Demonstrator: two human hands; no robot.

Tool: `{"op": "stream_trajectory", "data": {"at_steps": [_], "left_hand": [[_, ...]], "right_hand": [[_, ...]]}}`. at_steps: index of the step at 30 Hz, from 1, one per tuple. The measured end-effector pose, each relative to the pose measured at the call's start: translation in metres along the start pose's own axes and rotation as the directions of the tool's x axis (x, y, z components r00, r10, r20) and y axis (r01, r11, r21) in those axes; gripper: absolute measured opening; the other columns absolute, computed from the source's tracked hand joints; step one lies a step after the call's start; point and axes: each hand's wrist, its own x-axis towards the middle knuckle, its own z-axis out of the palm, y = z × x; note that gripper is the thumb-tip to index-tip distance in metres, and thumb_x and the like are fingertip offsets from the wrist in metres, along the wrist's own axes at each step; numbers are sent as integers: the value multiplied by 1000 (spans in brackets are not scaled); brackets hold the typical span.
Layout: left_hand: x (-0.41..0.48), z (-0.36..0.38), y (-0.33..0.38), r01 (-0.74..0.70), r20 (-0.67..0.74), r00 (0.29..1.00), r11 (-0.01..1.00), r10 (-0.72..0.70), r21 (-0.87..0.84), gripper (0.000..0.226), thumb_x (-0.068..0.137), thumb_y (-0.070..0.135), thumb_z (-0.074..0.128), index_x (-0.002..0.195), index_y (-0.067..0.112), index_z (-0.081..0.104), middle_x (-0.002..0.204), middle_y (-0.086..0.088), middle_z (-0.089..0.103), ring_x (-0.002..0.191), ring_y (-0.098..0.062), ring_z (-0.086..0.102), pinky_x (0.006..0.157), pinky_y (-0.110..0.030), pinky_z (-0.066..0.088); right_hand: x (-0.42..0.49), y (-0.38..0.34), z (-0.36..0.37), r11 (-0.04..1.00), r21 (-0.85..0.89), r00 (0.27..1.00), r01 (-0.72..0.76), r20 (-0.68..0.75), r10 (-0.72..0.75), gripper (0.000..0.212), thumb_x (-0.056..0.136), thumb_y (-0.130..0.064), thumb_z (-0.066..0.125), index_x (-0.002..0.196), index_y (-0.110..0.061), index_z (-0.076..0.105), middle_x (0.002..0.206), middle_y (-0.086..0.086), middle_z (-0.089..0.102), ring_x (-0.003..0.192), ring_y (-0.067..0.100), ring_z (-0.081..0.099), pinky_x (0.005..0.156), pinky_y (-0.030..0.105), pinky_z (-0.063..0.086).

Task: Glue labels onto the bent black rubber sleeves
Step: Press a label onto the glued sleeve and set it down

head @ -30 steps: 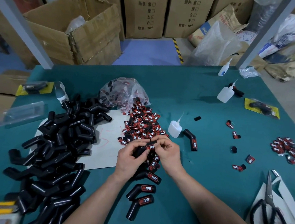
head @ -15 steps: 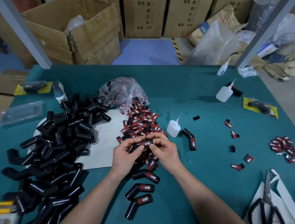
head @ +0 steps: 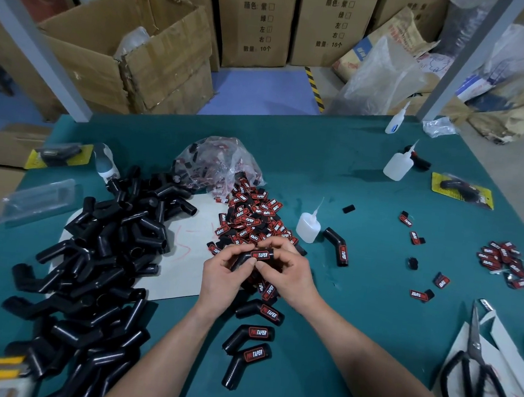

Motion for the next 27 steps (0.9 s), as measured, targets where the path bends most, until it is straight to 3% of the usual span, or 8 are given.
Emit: {"op": "stream_trajectory", "data": {"at_steps": [5,8,12,14,18,27], "left_hand": [[-2,0,0,6,12,1000,1000,-6,19,37,91,-6,72,108,27,77,110,3,79,106,-16,74,98,-36,58],[-4,2,2,-4,23,1000,1000,4,12,30,92,5,68,110,26,78,115,0,78,113,-25,71,102,-45,55],[-9,6,9,-96,50,995,992,92,77,30,92,25,66,112,44,77,122,12,75,119,-10,68,103,-25,51],[-10,6,9,-123,75,990,987,116,104,28,92,31,64,117,41,73,123,13,74,120,-9,67,104,-23,50],[-10,7,7,-163,105,984,972,147,171,38,92,13,64,118,39,70,122,25,72,117,-3,67,102,-16,47],[-11,8,10,-186,98,981,966,170,182,40,91,8,63,117,38,69,119,31,71,114,3,67,99,-11,46]], "right_hand": [[-2,-2,1,999,39,1000,-22,-21,22,17,85,-18,73,84,-35,77,109,-9,67,105,12,64,91,20,48],[-1,-2,1,998,54,999,-27,-20,28,13,84,-21,73,87,-33,78,113,-10,66,108,12,63,93,20,48],[2,2,0,997,59,998,-58,-17,59,11,83,-21,77,91,-28,80,121,-9,65,115,16,62,97,22,48],[3,2,0,992,95,997,-80,-7,82,10,82,-20,77,90,-24,80,120,-7,67,114,12,63,95,21,49],[2,4,0,977,162,991,-135,5,136,9,79,-20,76,87,-21,80,115,-6,68,109,11,64,93,24,50],[0,-1,0,979,162,992,-123,7,123,9,81,-20,75,88,-20,79,114,-5,66,107,13,64,92,25,50]]}}
